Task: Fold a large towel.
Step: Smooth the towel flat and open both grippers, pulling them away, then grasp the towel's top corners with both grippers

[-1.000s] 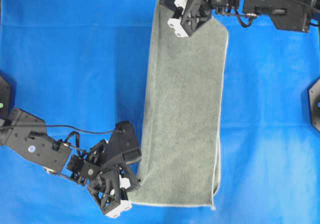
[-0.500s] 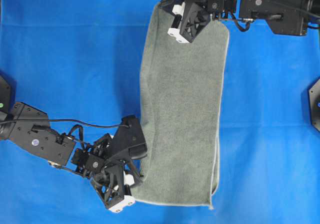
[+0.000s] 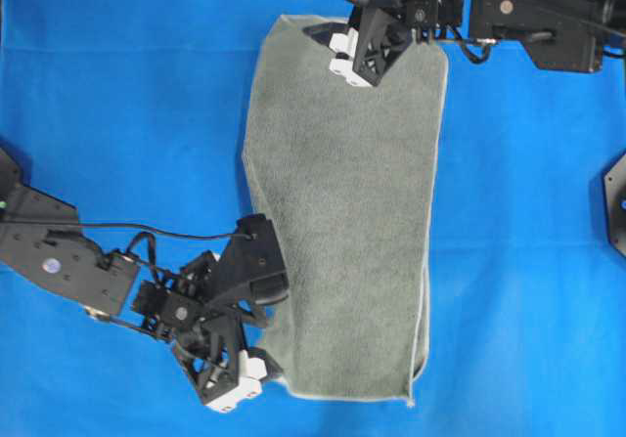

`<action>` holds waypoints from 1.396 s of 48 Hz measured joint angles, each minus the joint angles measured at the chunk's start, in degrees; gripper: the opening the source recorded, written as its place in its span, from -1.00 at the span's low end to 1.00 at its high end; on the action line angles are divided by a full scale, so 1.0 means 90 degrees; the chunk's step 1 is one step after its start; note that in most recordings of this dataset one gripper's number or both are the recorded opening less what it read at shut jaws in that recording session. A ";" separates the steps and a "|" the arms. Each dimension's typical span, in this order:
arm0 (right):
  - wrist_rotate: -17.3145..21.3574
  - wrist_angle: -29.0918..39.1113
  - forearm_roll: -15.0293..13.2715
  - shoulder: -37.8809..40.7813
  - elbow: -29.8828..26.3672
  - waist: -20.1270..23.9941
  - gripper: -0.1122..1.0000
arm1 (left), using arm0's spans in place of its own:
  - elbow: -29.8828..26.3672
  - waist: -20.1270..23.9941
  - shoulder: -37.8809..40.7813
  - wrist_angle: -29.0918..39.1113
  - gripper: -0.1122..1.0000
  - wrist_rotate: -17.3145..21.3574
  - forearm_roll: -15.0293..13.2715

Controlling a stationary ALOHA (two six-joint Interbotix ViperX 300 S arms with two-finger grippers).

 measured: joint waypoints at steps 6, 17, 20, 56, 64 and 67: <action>0.0000 0.0215 0.0000 -0.0508 0.0195 0.0166 0.37 | 0.0049 0.0000 -0.0537 0.0615 0.57 0.0137 0.0010; 0.0078 0.0332 0.0000 -0.2080 0.1123 0.0547 0.37 | 0.0352 0.0205 -0.1758 0.0947 0.57 0.0566 0.0068; 0.0107 0.0303 0.0010 -0.2520 0.1396 0.0664 0.37 | 0.0469 0.0352 -0.2002 0.0840 0.57 0.0898 0.0088; 0.0742 0.0127 0.0205 -0.5068 0.3262 0.0830 0.35 | 0.2002 0.2246 -0.3662 -0.1641 0.56 0.3545 0.0068; 0.0732 0.0186 0.0195 -0.4463 0.3223 0.0166 0.35 | 0.1924 0.3047 -0.3174 -0.1719 0.57 0.3867 0.0068; 0.0723 0.0215 0.0166 -0.4053 0.3135 -0.0137 0.35 | 0.1855 0.3398 -0.2920 -0.1797 0.56 0.4043 0.0068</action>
